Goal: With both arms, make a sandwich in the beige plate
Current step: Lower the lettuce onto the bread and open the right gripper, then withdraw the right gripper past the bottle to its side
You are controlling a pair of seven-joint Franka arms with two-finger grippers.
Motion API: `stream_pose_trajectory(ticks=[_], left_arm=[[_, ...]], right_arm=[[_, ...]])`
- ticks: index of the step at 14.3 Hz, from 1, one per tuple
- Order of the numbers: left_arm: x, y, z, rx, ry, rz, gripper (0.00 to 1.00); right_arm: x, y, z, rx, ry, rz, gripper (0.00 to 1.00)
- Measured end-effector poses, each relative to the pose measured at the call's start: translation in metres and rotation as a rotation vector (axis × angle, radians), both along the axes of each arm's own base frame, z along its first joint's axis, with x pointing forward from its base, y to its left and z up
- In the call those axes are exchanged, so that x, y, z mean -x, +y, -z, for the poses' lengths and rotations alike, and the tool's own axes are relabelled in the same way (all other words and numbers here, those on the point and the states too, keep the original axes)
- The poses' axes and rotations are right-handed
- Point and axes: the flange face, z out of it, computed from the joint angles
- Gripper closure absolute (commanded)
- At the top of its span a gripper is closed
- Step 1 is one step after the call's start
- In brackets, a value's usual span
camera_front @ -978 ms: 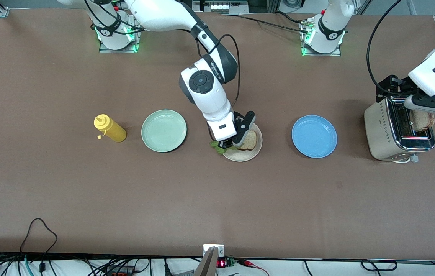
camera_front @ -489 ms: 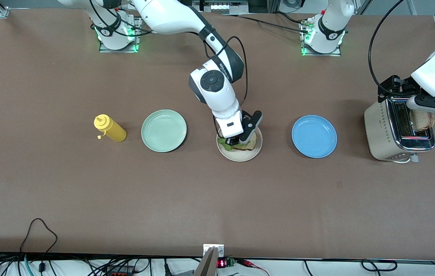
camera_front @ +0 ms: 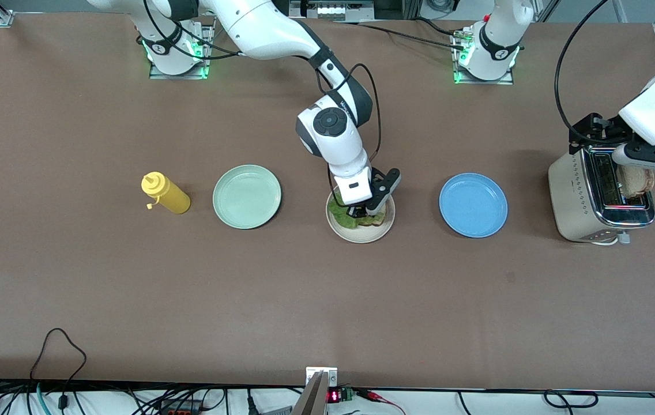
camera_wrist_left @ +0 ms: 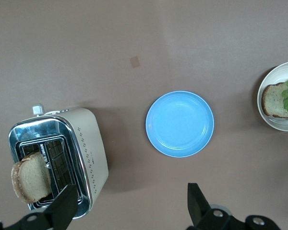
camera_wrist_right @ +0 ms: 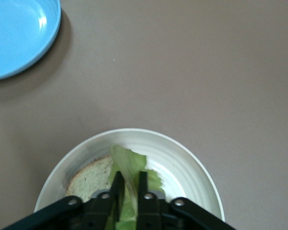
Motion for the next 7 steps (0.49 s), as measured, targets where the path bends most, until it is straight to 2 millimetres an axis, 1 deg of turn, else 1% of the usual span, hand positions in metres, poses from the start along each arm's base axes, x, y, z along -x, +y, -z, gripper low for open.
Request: stream_pose_trajectory(ticks=[4, 7], left_arm=[[0.000, -0.001, 0.000, 0.000, 0.000, 0.001, 0.00], [0.000, -0.001, 0.000, 0.000, 0.000, 0.001, 0.00]], right_arm=[[-0.001, 0.006, -0.015, -0.037, -0.031, 0.010, 0.00], [-0.008, 0.004, -0.042, -0.053, -0.021, 0.041, 0.00]])
